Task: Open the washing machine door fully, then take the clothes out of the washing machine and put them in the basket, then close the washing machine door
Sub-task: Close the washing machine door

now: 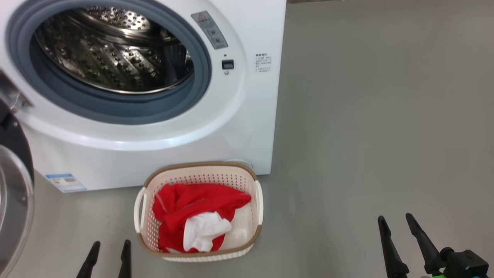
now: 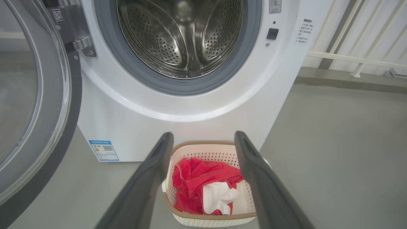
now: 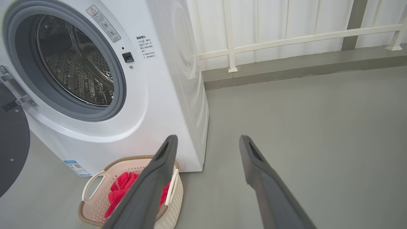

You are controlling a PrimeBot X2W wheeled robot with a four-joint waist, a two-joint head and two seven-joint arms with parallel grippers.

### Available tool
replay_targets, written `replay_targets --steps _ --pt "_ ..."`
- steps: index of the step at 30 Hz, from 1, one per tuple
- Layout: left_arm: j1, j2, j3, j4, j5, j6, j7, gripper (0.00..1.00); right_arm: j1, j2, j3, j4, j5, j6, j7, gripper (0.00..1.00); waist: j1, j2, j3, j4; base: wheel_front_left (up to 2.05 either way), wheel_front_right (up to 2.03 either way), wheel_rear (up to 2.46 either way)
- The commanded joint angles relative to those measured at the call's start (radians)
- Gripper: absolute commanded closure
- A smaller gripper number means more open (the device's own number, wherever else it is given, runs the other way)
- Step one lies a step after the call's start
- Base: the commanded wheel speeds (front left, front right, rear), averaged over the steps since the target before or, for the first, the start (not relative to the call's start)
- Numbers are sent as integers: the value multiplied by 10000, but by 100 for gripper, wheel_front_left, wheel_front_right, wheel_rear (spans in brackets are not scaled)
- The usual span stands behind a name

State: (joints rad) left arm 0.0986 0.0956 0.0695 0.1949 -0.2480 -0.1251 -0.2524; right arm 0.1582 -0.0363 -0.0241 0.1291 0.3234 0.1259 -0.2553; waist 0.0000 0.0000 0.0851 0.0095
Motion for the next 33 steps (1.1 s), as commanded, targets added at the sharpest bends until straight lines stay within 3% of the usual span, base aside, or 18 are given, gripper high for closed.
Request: replay_targets --steps 1,9,23,29,33 --pt "-348 68 332 -267 -36 -56 -93 0 -378 -139 220 -200 87 48 -65 0 0 0 -1 -4 -148 148 0" --pt "-357 92 291 -261 -157 -56 -93 0 -382 -139 204 -198 88 48 -65 0 0 0 -10 -32 -87 86 0" --pt "-436 76 161 -210 -175 -56 -93 0 -416 -139 218 -204 54 48 -65 0 0 0 -39 114 -3 3 0" --pt "-489 -73 295 -18 -103 -56 -93 0 -388 -139 312 -154 -52 48 -65 0 0 0 -132 571 0 0 0" --pt "-431 -298 411 135 38 -56 -93 0 -380 -139 445 -71 -127 48 -65 0 0 0 -257 1254 0 0 0"
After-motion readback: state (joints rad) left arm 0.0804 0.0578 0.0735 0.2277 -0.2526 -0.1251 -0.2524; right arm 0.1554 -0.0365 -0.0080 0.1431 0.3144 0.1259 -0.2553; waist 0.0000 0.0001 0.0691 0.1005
